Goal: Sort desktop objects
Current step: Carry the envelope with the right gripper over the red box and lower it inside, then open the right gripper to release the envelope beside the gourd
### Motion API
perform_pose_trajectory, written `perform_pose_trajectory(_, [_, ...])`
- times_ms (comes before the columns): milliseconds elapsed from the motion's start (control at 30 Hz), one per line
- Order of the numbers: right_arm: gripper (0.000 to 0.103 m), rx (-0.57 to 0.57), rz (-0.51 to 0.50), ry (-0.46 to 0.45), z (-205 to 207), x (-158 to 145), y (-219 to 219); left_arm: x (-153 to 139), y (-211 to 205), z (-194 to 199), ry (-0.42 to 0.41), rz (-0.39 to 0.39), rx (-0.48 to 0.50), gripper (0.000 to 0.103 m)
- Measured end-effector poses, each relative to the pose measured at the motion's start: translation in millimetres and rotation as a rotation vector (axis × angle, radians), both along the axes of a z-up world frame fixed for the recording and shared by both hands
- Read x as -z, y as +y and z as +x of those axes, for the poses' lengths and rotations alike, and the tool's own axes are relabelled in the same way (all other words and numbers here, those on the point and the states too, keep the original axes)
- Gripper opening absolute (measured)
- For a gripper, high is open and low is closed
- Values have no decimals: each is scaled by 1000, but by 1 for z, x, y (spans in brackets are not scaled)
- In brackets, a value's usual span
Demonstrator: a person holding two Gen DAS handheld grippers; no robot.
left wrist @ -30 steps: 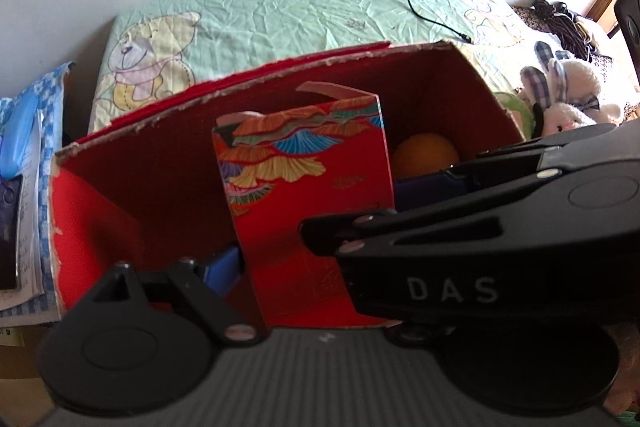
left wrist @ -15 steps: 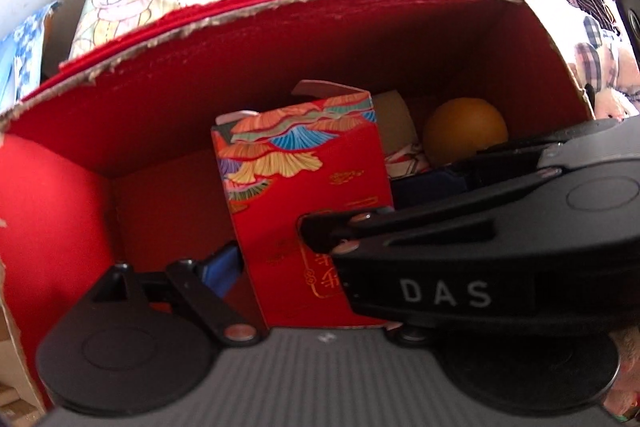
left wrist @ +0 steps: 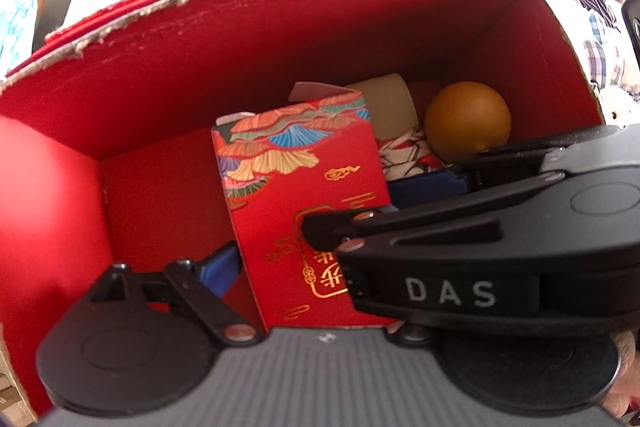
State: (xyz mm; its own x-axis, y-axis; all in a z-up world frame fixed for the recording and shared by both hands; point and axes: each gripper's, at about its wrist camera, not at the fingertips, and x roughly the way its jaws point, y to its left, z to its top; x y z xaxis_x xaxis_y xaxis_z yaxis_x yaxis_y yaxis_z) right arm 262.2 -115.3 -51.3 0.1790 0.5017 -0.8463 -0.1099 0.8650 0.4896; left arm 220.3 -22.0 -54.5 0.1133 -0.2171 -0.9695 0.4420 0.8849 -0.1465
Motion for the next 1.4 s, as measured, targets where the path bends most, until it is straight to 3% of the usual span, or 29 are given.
perform_pose_trajectory(267, [50, 13, -33, -86, -5, -9, 9, 0, 8, -4, 17, -25, -21, 86])
perform_pose_trajectory(400, [49, 62, 3, -97, -7, -9, 6, -5, 3, -5, 10, -20, -10, 85])
perform_pose_trajectory(533, [40, 70, -8, -114, -7, -9, 7, -5, 5, -6, 26, -26, -15, 85])
perform_pose_trajectory(767, [34, 67, -9, -134, -7, -12, -4, -14, -2, -7, 8, -15, -21, 85])
perform_pose_trajectory(967, [34, 72, 3, -140, -11, -12, -15, -22, -13, -14, -13, 10, 0, 85])
perform_pose_trajectory(1133, [34, 90, 13, -184, -17, -17, -19, -23, -11, -14, 5, -16, -19, 86])
perform_pose_trajectory(1400, [33, 190, -79, -243, -22, -30, -23, -27, -12, -18, -2, -40, -34, 86])
